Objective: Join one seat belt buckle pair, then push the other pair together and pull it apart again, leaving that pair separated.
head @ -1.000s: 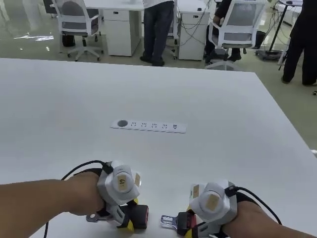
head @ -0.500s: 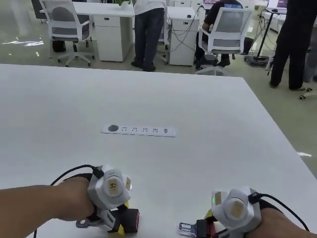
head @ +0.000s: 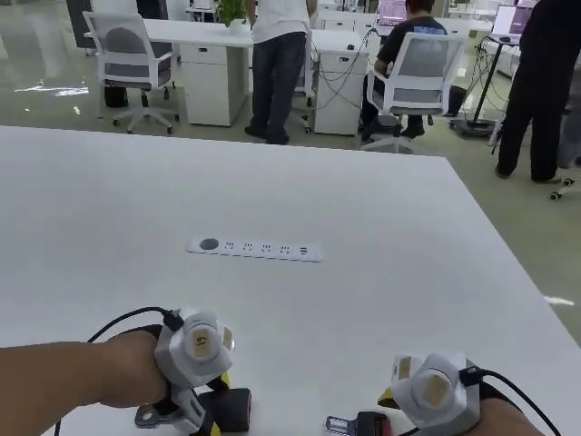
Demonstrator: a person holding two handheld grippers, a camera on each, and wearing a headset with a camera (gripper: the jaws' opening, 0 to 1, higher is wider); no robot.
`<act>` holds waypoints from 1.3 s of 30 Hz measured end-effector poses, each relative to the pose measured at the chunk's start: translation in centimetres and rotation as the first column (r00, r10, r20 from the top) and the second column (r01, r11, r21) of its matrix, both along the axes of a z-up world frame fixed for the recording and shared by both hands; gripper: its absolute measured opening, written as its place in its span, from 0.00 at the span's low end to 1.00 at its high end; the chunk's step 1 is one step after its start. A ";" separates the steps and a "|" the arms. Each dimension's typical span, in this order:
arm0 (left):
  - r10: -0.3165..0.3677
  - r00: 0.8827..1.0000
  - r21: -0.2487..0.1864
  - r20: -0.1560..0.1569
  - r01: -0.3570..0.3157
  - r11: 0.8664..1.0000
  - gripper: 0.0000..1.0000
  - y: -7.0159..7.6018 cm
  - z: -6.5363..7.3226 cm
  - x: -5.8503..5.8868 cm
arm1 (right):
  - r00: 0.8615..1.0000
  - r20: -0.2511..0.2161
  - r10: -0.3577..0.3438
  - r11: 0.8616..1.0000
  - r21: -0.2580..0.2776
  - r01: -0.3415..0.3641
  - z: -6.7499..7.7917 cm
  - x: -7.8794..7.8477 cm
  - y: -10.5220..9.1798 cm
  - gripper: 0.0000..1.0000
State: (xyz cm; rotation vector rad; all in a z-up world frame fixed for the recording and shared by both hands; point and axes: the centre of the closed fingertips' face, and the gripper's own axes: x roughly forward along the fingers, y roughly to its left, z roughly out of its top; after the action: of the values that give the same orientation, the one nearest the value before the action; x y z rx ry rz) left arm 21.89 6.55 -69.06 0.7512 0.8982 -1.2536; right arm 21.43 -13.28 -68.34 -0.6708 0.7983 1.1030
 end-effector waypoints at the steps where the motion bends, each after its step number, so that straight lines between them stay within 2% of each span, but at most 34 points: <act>1: 0.037 0.999 -0.019 -0.001 -0.037 0.999 0.46 0.0 0.3 0.0 | 1.000 0.003 -0.010 1.000 0.007 0.010 0.2 -0.1 -0.2 0.45; 3: 0.065 0.998 -0.040 0.019 -0.064 0.997 0.48 0.7 0.9 -0.1 | 1.000 0.010 -0.022 1.000 0.020 0.022 0.9 -0.8 -0.3 0.45; 5: 0.088 0.995 -0.053 0.046 -0.086 0.995 0.50 1.2 1.8 -0.5 | 0.999 0.026 -0.045 0.998 0.036 0.044 1.5 -1.4 -0.5 0.47; 7: 0.134 0.989 -0.086 0.062 -0.129 0.988 0.53 1.9 2.5 -1.2 | 0.997 0.031 -0.074 0.995 0.063 0.072 2.1 -2.0 -0.4 0.49; 9: 0.169 0.984 -0.113 0.056 -0.162 0.980 0.57 2.2 2.9 -2.0 | 0.995 0.031 -0.099 0.992 0.083 0.096 2.9 -2.8 -0.3 0.49; 11: 0.195 0.980 -0.135 0.043 -0.188 0.973 0.59 3.2 2.8 -3.3 | 0.990 0.039 -0.135 0.986 0.104 0.130 3.0 -3.3 -0.3 0.52; 12: 0.208 0.977 -0.143 0.044 -0.200 0.969 0.62 3.5 2.9 -4.3 | 0.988 0.031 -0.148 0.983 0.117 0.144 3.1 -3.8 -0.3 0.55; 14: 0.272 0.962 -0.160 0.037 -0.263 0.952 0.65 4.8 3.0 -5.2 | 0.986 0.030 -0.162 0.981 0.117 0.157 3.3 -4.6 -0.3 0.57; 16: 0.308 0.950 -0.174 0.044 -0.297 0.939 0.69 5.7 3.4 -6.1 | 0.981 0.024 -0.191 0.970 0.155 0.185 3.8 -5.3 0.2 0.61; 18: 0.331 0.942 -0.178 0.047 -0.318 0.931 0.73 6.8 3.5 -6.8 | 0.980 0.029 -0.196 0.967 0.169 0.189 4.0 -6.0 0.4 0.66; 20: 0.365 0.930 -0.184 0.051 -0.350 0.918 0.77 8.1 3.7 -7.5 | 0.979 0.032 -0.204 0.965 0.177 0.195 4.2 -6.5 0.5 0.70; 21: 0.401 0.915 -0.190 0.048 -0.386 0.903 0.79 8.8 3.8 -7.8 | 0.977 0.024 -0.210 0.962 0.183 0.202 4.1 -6.8 0.4 0.70; 25: 0.473 0.880 -0.203 0.039 -0.457 0.866 0.85 10.5 4.0 -8.9 | 0.974 0.014 -0.224 0.957 0.193 0.218 3.9 -8.2 0.1 0.74; 27: 0.488 0.872 -0.194 0.032 -0.474 0.859 0.87 11.2 3.6 -9.7 | 0.971 0.003 -0.239 0.952 0.196 0.234 3.4 -8.4 -0.3 0.79; 30: 0.499 0.867 -0.186 0.020 -0.487 0.853 0.91 11.8 3.3 -11.2 | 0.968 0.000 -0.252 0.946 0.212 0.246 3.8 -9.2 -0.5 0.85; 31: 0.505 0.863 -0.187 0.018 -0.493 0.850 0.92 11.9 3.3 -11.3 | 0.967 0.001 -0.253 0.945 0.216 0.247 3.9 -9.3 -0.5 0.88; 32: 0.529 0.849 -0.190 0.011 -0.518 0.834 0.93 12.7 3.2 -11.4 | 0.965 0.002 -0.262 0.940 0.228 0.255 4.0 -9.5 -0.6 0.92; 35: 0.574 0.819 -0.202 -0.001 -0.563 0.801 0.99 13.4 3.1 -11.7 | 0.957 -0.006 -0.291 0.925 0.254 0.283 4.2 -9.8 -0.6 1.00; 37: 0.581 0.814 -0.203 0.001 -0.569 0.797 1.00 13.8 2.8 -12.0 | 0.953 -0.005 -0.302 0.916 0.276 0.291 4.7 -10.0 -0.4 1.00; 39: 0.593 0.805 -0.208 -0.003 -0.580 0.787 1.00 13.8 2.8 -12.2 | 0.954 -0.009 -0.300 0.918 0.270 0.291 4.6 -10.1 -0.4 1.00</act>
State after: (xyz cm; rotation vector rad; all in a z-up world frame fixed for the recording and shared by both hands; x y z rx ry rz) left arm 9.67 20.39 -66.21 0.3009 0.8502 -0.7374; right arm 11.34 -13.66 -63.79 -0.3239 0.6794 0.8988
